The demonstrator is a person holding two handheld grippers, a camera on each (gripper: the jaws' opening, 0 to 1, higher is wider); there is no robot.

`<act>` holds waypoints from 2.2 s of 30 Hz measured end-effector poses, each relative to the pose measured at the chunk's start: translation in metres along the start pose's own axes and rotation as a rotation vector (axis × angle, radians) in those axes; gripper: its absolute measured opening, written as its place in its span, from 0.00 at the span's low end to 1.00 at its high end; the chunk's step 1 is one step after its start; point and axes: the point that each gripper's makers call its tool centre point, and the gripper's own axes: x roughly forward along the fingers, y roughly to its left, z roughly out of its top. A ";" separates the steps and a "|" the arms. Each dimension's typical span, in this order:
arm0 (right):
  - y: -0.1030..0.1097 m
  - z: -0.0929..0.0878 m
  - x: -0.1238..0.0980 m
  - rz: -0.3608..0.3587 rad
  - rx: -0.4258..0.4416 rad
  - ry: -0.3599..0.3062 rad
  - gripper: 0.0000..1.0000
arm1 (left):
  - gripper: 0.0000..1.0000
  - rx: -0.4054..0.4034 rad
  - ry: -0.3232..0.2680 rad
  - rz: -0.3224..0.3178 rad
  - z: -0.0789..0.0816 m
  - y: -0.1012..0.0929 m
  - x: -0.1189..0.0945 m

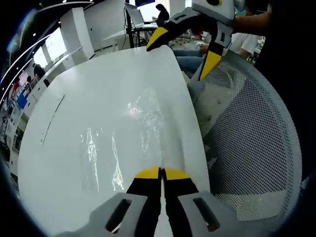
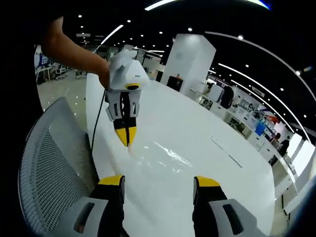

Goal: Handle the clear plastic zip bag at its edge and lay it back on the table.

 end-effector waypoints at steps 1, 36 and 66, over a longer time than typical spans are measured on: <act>0.001 0.002 0.002 0.009 -0.003 -0.004 0.54 | 0.00 0.002 -0.002 0.001 0.001 0.000 -0.001; 0.026 0.008 0.028 0.144 -0.094 0.023 0.29 | 0.00 0.092 -0.054 -0.085 0.030 -0.017 -0.028; 0.036 0.010 0.039 0.187 -0.143 0.019 0.00 | 0.11 0.182 -0.101 0.050 0.033 -0.014 -0.037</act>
